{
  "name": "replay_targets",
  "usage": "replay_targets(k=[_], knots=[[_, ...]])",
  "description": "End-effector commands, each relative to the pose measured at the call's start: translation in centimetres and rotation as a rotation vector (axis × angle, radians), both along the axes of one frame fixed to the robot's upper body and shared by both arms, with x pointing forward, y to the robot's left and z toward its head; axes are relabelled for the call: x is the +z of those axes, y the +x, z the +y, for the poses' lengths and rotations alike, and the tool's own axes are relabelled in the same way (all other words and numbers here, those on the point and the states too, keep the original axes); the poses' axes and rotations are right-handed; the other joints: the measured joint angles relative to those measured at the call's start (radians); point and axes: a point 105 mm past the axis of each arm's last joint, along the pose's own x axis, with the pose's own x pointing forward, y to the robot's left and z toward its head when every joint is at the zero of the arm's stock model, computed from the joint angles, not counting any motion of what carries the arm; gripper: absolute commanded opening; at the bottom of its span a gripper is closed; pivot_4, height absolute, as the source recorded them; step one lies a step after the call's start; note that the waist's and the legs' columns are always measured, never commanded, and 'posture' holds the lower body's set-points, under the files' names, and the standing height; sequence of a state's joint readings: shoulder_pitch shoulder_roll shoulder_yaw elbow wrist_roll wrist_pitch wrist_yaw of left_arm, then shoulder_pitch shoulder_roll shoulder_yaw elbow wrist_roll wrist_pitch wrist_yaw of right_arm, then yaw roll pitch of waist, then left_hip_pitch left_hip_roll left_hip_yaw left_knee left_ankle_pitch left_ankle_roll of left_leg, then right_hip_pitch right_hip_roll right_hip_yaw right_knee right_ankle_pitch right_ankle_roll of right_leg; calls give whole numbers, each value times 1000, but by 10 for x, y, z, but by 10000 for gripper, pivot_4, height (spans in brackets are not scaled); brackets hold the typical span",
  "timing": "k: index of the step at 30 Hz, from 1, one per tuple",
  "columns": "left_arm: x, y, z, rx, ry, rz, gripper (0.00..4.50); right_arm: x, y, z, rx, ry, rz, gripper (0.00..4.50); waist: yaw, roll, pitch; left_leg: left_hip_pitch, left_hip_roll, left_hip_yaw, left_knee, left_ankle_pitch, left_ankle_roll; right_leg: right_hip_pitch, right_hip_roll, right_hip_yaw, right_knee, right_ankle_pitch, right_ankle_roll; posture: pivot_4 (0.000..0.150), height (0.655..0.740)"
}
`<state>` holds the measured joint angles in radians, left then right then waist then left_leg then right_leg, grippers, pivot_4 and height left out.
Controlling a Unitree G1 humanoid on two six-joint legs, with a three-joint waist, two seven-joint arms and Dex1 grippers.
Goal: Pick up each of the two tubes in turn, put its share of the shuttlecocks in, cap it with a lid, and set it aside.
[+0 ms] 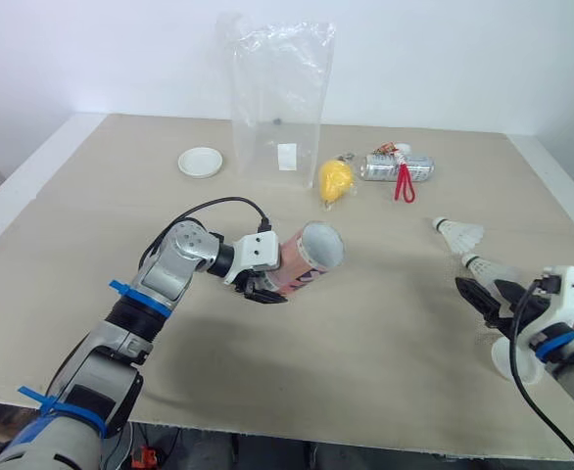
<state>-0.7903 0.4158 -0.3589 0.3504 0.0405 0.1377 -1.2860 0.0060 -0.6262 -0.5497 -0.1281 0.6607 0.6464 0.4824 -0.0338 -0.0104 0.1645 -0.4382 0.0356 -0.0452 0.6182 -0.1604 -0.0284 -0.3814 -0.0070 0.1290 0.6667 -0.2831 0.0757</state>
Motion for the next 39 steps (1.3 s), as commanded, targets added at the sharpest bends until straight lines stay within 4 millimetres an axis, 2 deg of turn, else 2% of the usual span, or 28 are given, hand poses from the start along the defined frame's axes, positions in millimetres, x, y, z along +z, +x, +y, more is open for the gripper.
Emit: replay_targets(k=[1,9,12,15,18,20,25,30,32,35,36,37,39], knots=[[-9,-3,3,4,38,13,33705,10,9,-3,-9,-14,-45,44617,-1,0,0,0,0,0,0,0,0,0,0,0,0,0,0,1500,7400],[-10,-3,5,13,45,10,33705,9,25,-8,-20,-15,-55,44617,-5,0,0,0,0,0,0,0,0,0,0,0,0,0,0,1500,7400],[-11,-3,5,15,47,10,33705,5,30,-9,-26,-19,-52,36178,-8,0,0,0,0,0,0,0,0,0,0,0,0,1,0,1500,7400],[-11,-3,5,15,47,7,33705,4,32,-13,-54,-37,-63,24372,-9,0,0,0,0,0,0,0,0,0,0,0,0,1,0,1500,7400],[-12,-2,5,16,48,7,33705,2,32,-16,-74,-44,-66,9326,-9,0,0,0,0,0,0,0,0,0,0,0,0,1,1,1500,7400],[-12,-2,5,17,48,6,33705,1,30,-15,-70,-49,-68,1372,-9,0,0,0,0,0,0,0,0,0,0,0,0,1,1,1500,7400],[-12,1,5,16,50,6,33705,5,24,-12,-50,-82,-81,635,-9,1,0,0,0,0,0,0,0,1,0,0,0,1,1,1500,7400],[-12,2,3,8,41,19,33705,41,14,10,85,-168,-152,635,-10,2,0,0,-1,0,1,0,0,1,0,0,0,1,1,1500,7400],[-11,2,1,5,28,37,33705,72,11,27,171,-248,-223,635,-11,2,0,0,-1,0,1,1,1,1,0,1,0,1,1,1500,7400],[-9,1,-2,-5,12,67,33705,122,4,66,371,-441,-354,635,-12,5,1,0,-2,-1,1,2,2,1,0,1,0,2,2,1500,7400],[-8,1,-3,-12,10,79,33705,140,-1,83,465,-554,-410,635,-13,8,3,0,-3,-1,1,2,3,1,-1,3,0,2,2,1500,7400],[-7,1,-4,-15,7,88,33705,153,-7,98,540,-630,-452,635,-14,12,3,0,-4,0,2,2,3,1,-1,3,0,1,1,1500,7400],[-5,2,-5,-16,6,97,33705,166,-18,127,683,-723,-509,635,-13,10,3,0,-5,1,1,3,5,0,-3,4,0,1,1,1500,7400]])
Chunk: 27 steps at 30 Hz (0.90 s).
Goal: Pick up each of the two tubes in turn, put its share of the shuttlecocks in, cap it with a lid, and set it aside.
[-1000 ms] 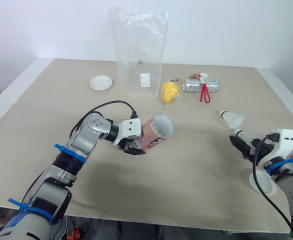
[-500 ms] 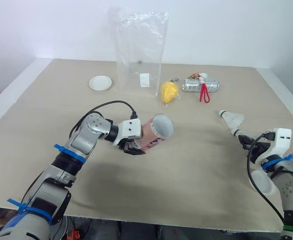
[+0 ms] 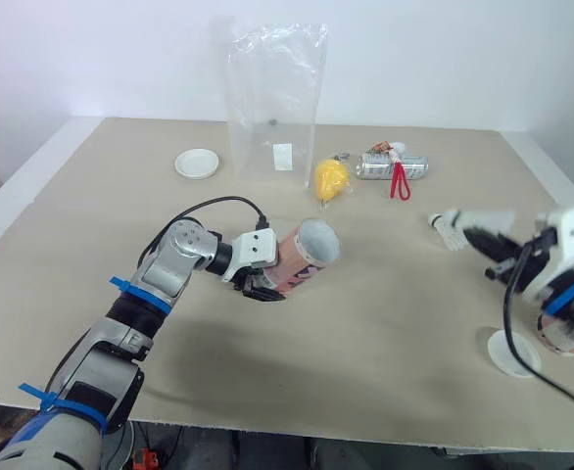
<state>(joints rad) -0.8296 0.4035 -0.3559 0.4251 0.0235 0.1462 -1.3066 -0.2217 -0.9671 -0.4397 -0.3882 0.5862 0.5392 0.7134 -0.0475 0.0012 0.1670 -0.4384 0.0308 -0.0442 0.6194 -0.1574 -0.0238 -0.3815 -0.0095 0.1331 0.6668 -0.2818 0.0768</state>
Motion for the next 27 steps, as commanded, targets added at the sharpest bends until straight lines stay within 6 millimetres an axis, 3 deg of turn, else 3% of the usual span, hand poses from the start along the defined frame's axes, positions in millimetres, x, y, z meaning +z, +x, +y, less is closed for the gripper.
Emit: replay_targets(k=[1,2,7,17,27], knots=[[-6,-3,-6,-26,13,50,33705,28,-28,59,286,-197,-117,635,1,-4,0,0,0,-2,-1,0,0,0,0,-2,0,0,0,1500,7400],[-6,-3,-6,-26,14,50,33705,28,-31,65,320,-216,-117,635,5,-13,-2,0,0,-2,-1,0,0,0,0,-2,0,0,0,1500,7400],[-6,-1,-9,-33,20,49,33705,15,-49,114,582,-331,-105,635,6,-14,-1,-4,-3,-4,-2,-1,-2,0,-4,-5,-1,-3,0,1500,7400],[-7,-5,-11,-33,11,42,33705,-9,-28,117,619,-415,-88,635,14,-15,0,-4,-4,-5,-1,-1,-2,1,-6,-8,-1,-5,3,1500,7400],[-10,-8,-10,-23,16,36,33705,-13,-17,124,663,-448,-99,635,16,-14,0,-4,-4,-6,-1,-1,-2,1,-6,-8,-1,-5,3,1500,7400]])
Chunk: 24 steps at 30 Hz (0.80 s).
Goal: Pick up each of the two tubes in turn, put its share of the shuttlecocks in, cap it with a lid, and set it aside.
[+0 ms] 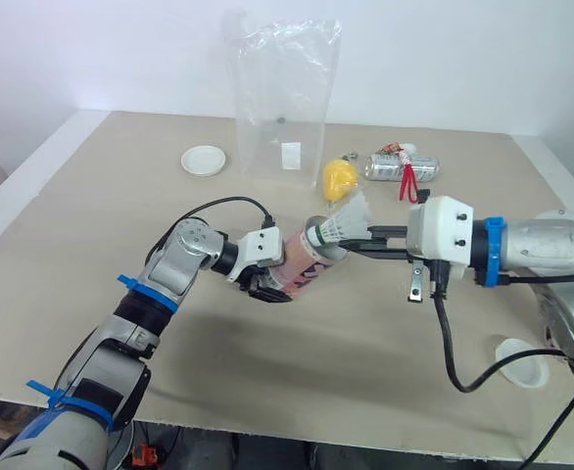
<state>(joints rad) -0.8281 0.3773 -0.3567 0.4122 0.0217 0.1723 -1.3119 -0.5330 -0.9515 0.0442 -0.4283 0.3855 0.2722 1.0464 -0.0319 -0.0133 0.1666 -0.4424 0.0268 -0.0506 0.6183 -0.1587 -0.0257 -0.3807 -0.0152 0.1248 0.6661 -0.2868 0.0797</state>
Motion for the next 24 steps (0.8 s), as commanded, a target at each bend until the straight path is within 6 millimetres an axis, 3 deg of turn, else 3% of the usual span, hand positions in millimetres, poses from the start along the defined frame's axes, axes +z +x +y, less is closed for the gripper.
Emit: replay_targets(k=[1,2,5,8,9,10,14,17,19,24], knots=[[-9,-5,-1,-6,31,15,33705,7,-4,9,57,-7,-15,635,-1,0,0,0,0,0,0,0,0,0,0,0,0,0,0,1500,7400],[-10,-5,-1,-5,31,15,33705,7,-4,10,63,-9,-9,635,-1,0,0,0,0,0,0,0,0,0,0,0,0,0,0,1500,7400],[-10,-5,-1,-3,31,15,33705,8,-3,10,66,-18,-14,9036,0,0,0,0,0,-1,0,0,0,0,0,-1,0,0,0,1500,7400],[-11,-5,0,-2,33,16,33705,9,-3,8,64,-20,-16,23563,0,0,0,0,0,-2,0,0,0,0,0,-1,0,0,0,1500,7400],[-12,-5,0,-2,35,16,33705,10,-3,7,62,-19,-16,24196,0,0,0,0,0,-2,0,0,0,0,0,-1,0,0,0,1500,7400],[-12,-5,0,-2,36,15,33705,11,-2,7,59,-15,-14,32128,0,0,0,0,0,-2,0,0,0,0,0,-2,0,0,0,1500,7400],[-12,-4,1,1,42,14,33705,24,1,-2,-4,113,17,44134,0,0,0,0,0,-2,0,0,0,1,0,-2,0,0,0,1500,7400],[-13,-4,3,3,48,13,33705,40,15,-27,-169,358,75,44134,0,0,0,0,0,-4,1,0,0,2,0,-3,0,2,-3,1500,7400],[-13,-4,4,2,50,12,33705,41,30,-58,-351,546,94,44134,1,0,0,0,0,-5,1,0,0,3,0,-4,0,4,-7,1500,7400],[-12,-4,4,-9,58,13,33705,7,49,-148,-880,856,79,44134,1,-1,-1,1,0,-7,0,0,0,5,0,-7,0,3,-8,1500,7400]])
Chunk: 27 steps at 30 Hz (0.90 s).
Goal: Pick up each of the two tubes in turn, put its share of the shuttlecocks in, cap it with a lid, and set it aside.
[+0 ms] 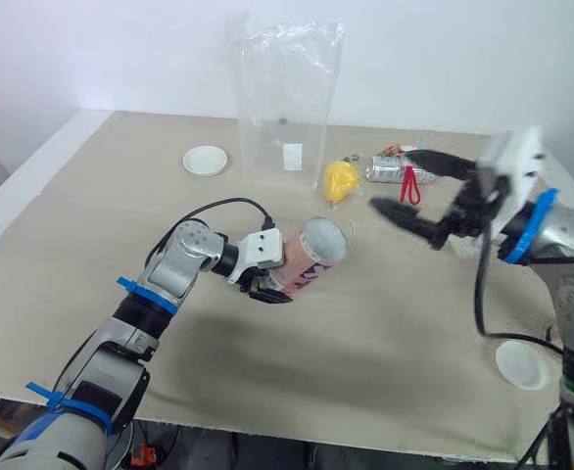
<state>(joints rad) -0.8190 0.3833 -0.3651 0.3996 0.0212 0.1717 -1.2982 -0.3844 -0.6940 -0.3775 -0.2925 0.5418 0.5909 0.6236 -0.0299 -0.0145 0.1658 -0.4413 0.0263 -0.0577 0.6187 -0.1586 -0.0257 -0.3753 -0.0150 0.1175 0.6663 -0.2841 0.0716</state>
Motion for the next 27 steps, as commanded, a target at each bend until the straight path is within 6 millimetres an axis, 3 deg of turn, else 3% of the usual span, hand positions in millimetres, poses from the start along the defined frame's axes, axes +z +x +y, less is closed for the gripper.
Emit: replay_targets(k=[1,5,7,14,27], knots=[[-10,-4,4,-15,55,21,33705,-8,1,-56,-333,138,-2,44134,-1,2,0,1,0,0,0,0,0,0,0,0,0,0,-1,1500,7400],[-9,-3,1,-18,55,19,33705,-48,-1,-78,-471,135,116,44134,-4,7,0,2,0,0,-1,0,0,0,1,0,1,-1,-1,1500,7400],[-10,-3,0,-21,53,20,33705,-69,1,-80,-474,140,178,44134,-9,7,0,3,0,0,-1,0,0,1,1,0,1,-1,0,1500,7400],[-11,-4,-2,-21,47,21,33705,-101,18,-82,-469,182,276,44134,-14,9,0,4,0,1,0,1,1,2,2,1,1,-2,4,1500,7400],[-14,-6,6,6,55,21,33705,-110,59,-81,-430,146,303,44134,-17,9,0,4,0,1,-1,1,1,2,2,1,1,-3,5,1500,7400]])
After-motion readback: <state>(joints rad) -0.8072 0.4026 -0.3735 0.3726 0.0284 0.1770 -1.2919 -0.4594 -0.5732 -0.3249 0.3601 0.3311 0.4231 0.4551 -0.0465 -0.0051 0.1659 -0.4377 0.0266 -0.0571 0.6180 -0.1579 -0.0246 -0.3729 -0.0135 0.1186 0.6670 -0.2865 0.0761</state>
